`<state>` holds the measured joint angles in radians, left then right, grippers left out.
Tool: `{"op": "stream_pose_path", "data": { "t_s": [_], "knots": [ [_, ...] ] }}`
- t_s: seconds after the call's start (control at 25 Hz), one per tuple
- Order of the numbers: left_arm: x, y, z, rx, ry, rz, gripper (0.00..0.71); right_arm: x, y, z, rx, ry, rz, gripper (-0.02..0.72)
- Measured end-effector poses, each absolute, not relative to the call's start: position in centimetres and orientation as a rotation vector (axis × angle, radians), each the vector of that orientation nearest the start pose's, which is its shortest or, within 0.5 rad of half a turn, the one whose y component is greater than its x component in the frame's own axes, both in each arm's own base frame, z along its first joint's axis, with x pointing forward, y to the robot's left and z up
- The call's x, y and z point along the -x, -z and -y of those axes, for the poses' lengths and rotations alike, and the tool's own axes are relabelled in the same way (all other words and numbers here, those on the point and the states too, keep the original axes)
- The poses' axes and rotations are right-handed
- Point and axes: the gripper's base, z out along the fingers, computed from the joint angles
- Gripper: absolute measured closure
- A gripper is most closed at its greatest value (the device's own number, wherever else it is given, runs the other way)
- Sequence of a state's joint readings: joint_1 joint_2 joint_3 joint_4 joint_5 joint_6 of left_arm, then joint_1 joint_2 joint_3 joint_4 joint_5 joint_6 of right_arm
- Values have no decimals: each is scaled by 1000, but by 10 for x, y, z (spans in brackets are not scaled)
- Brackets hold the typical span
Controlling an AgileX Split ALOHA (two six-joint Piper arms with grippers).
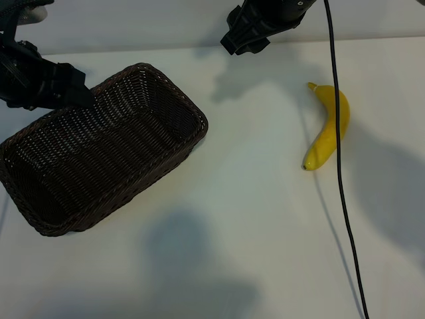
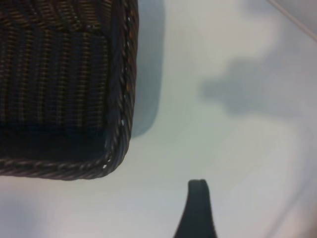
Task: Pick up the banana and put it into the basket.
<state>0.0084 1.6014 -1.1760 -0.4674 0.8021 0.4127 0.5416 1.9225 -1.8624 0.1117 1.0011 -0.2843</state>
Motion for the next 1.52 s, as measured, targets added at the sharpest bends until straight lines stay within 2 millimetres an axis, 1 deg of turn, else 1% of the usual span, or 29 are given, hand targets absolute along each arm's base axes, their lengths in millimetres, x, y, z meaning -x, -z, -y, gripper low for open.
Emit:
{"op": "stream_pose_path", "data": {
  "t_s": [1.2, 1.52],
  "knots": [
    [-332, -266, 27, -194, 408, -2609, 122, -368, -329, -231, 988, -243, -2355, 110],
    [-333, -266, 26, -169, 403, -2596, 122, -369, -329, -232, 983, -244, -2345, 110]
  ]
}}
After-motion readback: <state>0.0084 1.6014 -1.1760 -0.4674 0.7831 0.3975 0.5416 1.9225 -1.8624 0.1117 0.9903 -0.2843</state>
